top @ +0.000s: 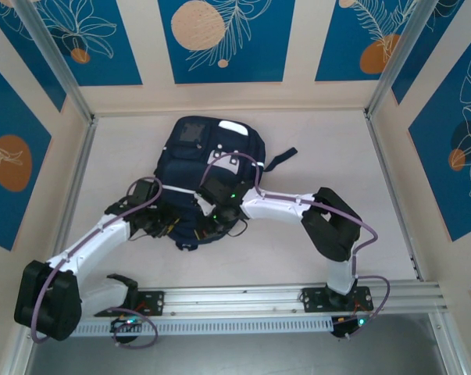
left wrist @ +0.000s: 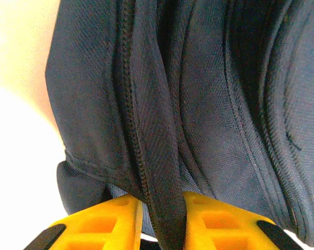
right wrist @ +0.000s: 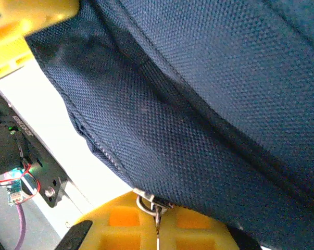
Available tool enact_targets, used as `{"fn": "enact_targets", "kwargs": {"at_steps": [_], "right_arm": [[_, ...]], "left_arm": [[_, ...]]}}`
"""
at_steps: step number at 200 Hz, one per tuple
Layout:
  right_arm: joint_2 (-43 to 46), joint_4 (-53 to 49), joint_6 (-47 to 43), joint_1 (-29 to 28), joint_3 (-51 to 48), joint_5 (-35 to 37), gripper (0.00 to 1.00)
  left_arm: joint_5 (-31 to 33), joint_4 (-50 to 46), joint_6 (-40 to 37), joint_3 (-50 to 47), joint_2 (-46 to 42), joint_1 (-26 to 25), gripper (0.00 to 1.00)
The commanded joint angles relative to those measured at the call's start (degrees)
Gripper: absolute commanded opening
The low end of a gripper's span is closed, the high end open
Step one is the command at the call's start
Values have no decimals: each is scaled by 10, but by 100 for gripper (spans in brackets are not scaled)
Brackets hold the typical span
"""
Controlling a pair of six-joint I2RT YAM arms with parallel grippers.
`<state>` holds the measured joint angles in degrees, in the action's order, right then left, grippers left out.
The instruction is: Pack books, pencil case, and school supplies into a backpack
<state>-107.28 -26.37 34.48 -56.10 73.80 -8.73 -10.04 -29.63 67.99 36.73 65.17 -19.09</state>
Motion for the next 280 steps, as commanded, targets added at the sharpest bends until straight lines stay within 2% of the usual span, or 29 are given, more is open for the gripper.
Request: {"fn": "enact_targets", "kwargs": {"at_steps": [1, 100, 133, 149, 175, 218, 243, 267, 280], "right_arm": [[30, -33, -12, 9, -30, 19, 0], [87, 15, -32, 27, -108, -15, 0], [76, 71, -19, 24, -122, -61, 0], [61, 74, -18, 24, -110, -72, 0], [42, 77, -16, 21, -94, -83, 0], [31, 66, -21, 14, -80, -78, 0], [32, 63, -22, 13, -81, -74, 0], [38, 57, -21, 12, -83, -63, 0], [44, 53, -19, 13, -86, -54, 0]], "left_arm": [[37, -26, -15, -7, -7, 15, 24], [56, -65, -48, 19, -22, 31, 28], [6, -49, -42, 25, -28, 27, 41], [-14, -42, -27, 25, -30, 13, 46], [-11, -25, 2, 25, -37, -30, 52], [-2, 14, 37, 27, 10, -84, 53], [-2, 34, 43, 29, 53, -102, 47], [17, 27, 37, 31, 58, -102, 25], [36, 14, 27, 37, 47, -101, 17]]}}
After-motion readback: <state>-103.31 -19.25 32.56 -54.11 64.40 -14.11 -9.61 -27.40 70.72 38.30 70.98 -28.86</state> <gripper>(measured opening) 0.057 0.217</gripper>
